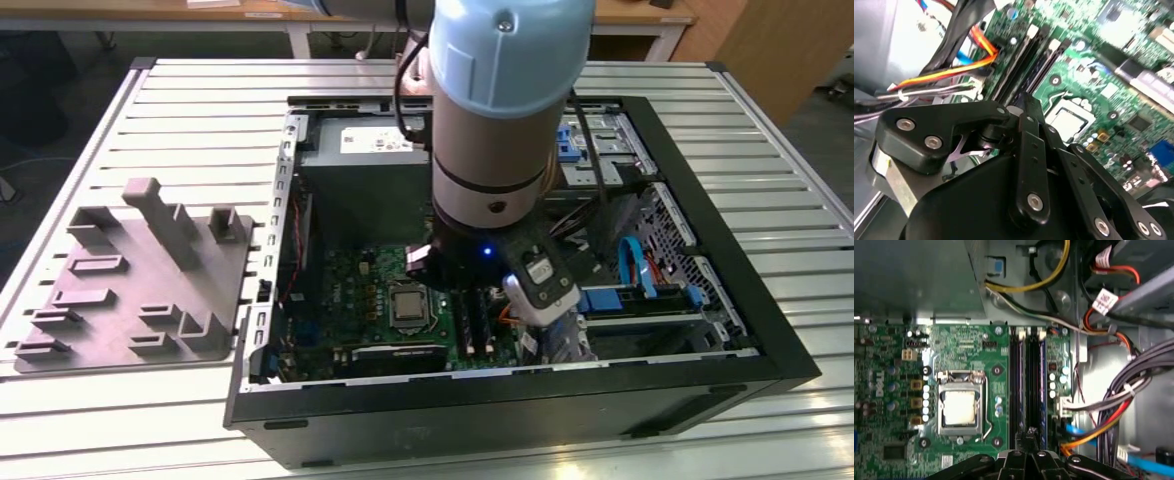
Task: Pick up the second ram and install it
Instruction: 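Press down the second ram until it locks into place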
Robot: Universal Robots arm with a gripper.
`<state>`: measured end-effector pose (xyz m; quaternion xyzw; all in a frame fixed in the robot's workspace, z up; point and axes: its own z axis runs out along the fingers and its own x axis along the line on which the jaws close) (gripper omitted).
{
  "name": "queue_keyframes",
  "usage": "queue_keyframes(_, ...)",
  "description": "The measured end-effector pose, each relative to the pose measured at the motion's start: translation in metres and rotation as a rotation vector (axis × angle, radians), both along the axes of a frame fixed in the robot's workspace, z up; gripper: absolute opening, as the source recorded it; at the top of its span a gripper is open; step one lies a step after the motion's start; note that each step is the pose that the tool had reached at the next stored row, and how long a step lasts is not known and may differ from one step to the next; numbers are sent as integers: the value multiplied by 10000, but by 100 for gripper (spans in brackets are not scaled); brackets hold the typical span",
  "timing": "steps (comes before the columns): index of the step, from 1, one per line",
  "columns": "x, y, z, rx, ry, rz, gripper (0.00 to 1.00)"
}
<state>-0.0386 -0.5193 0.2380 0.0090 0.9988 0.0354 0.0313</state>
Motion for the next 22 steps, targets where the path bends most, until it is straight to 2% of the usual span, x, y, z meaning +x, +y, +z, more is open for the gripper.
queue_keyframes(5,-4,122,-3,1,0,-1,10)
queue_keyframes(11,-11,242,-4,1,0,-1,10)
queue_keyframes(14,-10,262,3,0,0,1,10)
queue_keyframes(22,-10,265,116,1,-1,-1,10)
